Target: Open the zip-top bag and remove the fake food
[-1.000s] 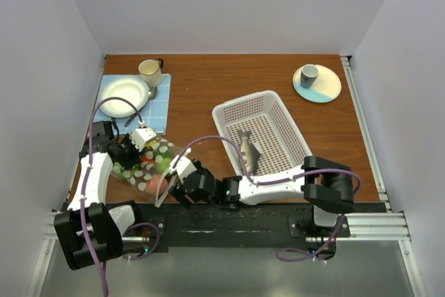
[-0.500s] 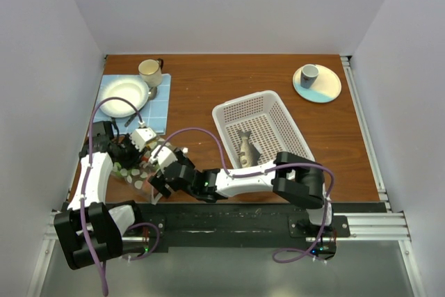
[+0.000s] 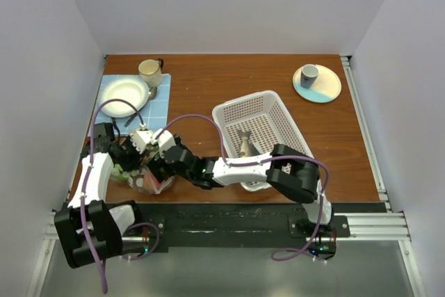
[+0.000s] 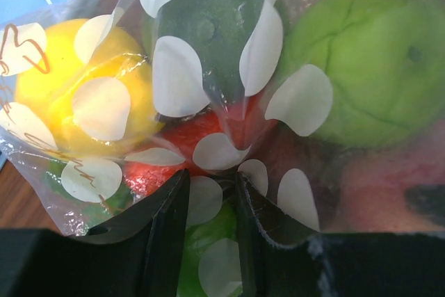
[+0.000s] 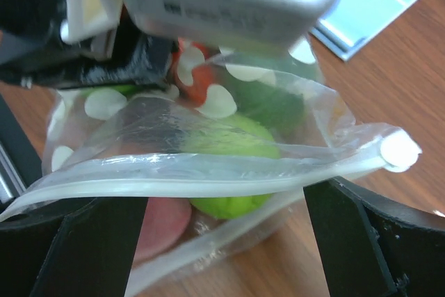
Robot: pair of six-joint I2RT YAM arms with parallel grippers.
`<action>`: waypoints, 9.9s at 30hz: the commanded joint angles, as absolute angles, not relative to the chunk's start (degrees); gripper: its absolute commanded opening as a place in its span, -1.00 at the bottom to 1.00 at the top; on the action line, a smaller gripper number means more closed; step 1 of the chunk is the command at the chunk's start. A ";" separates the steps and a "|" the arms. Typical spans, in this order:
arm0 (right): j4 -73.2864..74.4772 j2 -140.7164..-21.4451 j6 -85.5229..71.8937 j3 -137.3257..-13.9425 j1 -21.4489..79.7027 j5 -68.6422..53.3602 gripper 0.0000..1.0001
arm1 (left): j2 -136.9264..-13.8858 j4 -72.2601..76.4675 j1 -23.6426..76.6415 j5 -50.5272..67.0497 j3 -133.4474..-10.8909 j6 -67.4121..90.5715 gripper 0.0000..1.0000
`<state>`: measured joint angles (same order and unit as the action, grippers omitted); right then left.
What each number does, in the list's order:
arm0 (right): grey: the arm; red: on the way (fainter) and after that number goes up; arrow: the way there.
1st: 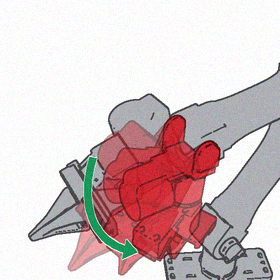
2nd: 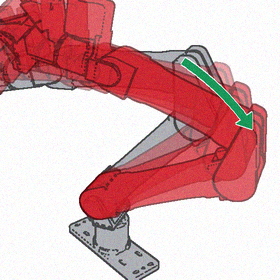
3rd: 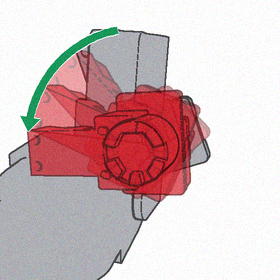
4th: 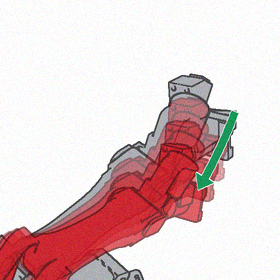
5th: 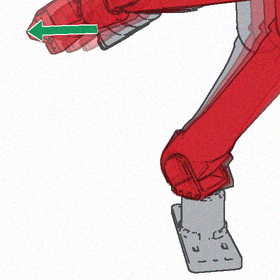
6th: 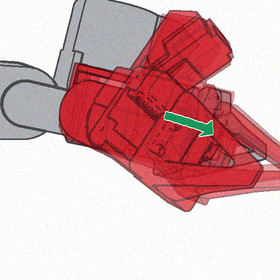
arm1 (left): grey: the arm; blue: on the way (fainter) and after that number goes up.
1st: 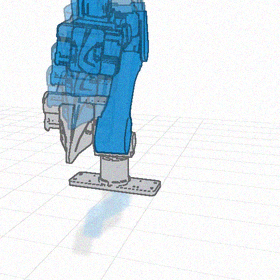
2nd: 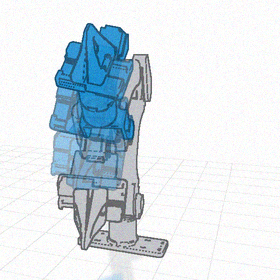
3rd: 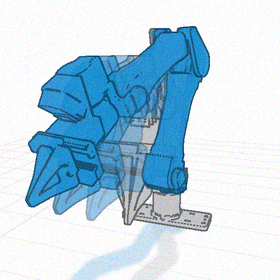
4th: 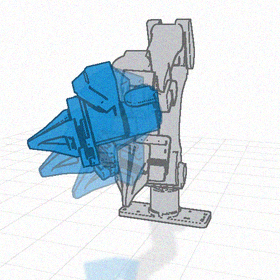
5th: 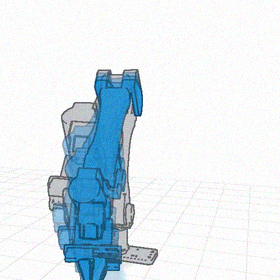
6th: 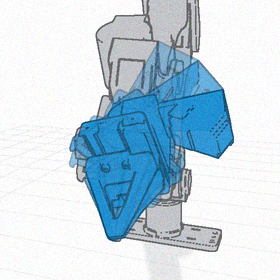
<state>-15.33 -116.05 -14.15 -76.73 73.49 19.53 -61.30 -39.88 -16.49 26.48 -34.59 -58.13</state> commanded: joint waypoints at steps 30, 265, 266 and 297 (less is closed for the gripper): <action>-16.53 -109.18 -18.64 -68.13 73.83 14.15 0.22 | -60.21 -40.34 -16.96 26.72 -34.02 -59.50 -0.25; 10.10 -91.32 -26.54 -64.16 73.13 27.15 0.97 | -88.58 -42.00 -46.23 44.64 -53.17 -56.86 1.00; 10.28 -91.58 -26.72 -64.51 73.13 27.33 0.97 | -89.81 -42.79 -46.32 45.26 -53.00 -57.82 1.00; 4.13 -102.74 -28.21 -69.52 74.62 22.15 0.94 | -96.69 -62.42 -30.79 61.00 -56.61 -70.35 1.00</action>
